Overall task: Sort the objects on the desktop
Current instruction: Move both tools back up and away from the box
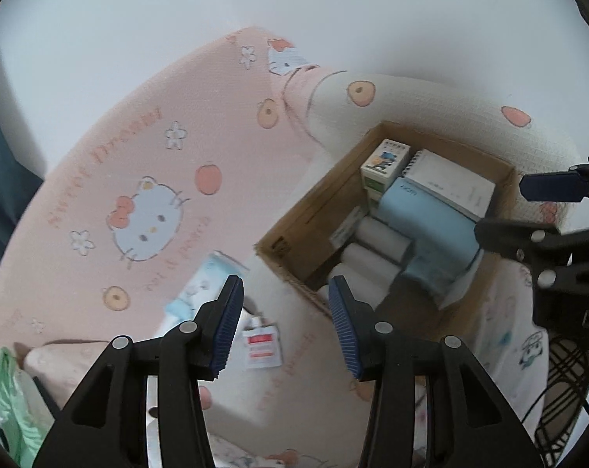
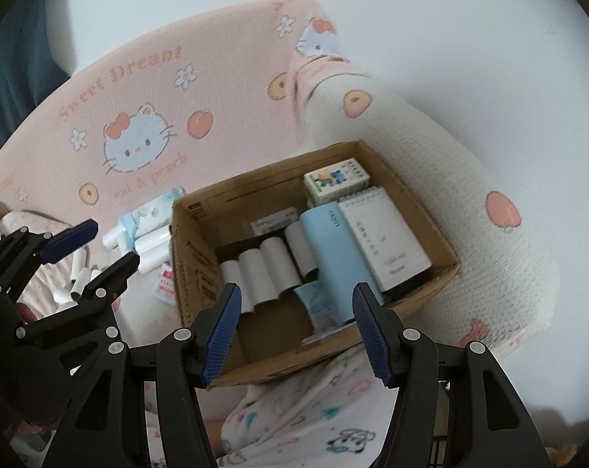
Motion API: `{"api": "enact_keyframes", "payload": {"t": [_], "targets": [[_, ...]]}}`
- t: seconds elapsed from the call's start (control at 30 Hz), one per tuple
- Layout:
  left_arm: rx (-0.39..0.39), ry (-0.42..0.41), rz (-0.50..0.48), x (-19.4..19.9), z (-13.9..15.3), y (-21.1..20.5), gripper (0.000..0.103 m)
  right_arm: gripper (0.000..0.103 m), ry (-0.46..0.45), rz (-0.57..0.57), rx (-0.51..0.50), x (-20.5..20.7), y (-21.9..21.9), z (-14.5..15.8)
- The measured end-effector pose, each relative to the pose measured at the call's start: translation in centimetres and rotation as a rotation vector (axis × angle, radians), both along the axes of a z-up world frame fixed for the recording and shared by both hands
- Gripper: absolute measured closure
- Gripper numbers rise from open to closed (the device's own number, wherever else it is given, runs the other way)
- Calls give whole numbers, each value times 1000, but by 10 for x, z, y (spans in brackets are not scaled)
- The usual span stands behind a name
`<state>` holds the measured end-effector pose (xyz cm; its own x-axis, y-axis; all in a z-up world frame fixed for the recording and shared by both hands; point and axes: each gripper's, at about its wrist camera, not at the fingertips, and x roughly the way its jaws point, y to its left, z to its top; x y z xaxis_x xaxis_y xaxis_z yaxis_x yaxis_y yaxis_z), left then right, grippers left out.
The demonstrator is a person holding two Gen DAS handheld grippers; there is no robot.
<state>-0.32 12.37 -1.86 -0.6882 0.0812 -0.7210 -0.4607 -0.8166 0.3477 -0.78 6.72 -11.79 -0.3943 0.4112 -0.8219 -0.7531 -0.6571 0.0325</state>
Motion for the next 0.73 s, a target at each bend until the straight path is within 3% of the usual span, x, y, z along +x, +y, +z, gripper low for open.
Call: {"api": "enact_keyframes", "payload": {"t": [0.17, 0.33, 0.73], "targets": [[19, 18, 18, 1, 11, -12, 51, 46, -23, 48, 4, -16, -18, 3], [89, -19, -7, 5, 20, -28, 48, 46, -60, 86, 32, -31, -33, 6], [144, -56, -54, 22, 25, -53, 48, 46, -146, 90, 131, -44, -59, 18]]}}
